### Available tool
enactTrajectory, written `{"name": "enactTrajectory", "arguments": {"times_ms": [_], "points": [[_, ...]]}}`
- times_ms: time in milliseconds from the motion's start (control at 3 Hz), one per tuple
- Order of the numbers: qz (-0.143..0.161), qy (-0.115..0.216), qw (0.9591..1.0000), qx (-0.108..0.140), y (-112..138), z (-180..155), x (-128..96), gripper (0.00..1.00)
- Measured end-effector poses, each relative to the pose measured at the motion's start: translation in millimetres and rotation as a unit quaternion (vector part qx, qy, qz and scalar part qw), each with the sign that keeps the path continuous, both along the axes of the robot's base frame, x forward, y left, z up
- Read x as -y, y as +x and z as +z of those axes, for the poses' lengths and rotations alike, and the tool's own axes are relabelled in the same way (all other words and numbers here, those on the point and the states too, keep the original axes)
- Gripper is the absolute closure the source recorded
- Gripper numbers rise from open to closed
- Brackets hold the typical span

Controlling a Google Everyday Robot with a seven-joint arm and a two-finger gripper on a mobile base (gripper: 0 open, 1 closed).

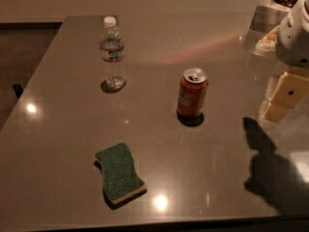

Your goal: Move coke can near sponge

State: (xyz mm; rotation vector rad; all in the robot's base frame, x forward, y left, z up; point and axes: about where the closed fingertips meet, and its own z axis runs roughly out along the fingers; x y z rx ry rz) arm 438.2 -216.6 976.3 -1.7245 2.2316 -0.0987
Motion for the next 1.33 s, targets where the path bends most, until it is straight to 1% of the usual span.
{"name": "enactTrajectory", "arguments": {"times_ms": [333, 667, 1000, 1333], "points": [[0.0, 0.0, 1.0, 0.0, 0, 0, 0, 0.0], [-0.007, 0.015, 0.9998, 0.01, 8, -4, -6, 0.0], [-0.02, 0.055, 0.9981, 0.019, 28, -19, -21, 0.0], [-0.029, 0.09, 0.9953, 0.021, 46, -28, -29, 0.0]]}}
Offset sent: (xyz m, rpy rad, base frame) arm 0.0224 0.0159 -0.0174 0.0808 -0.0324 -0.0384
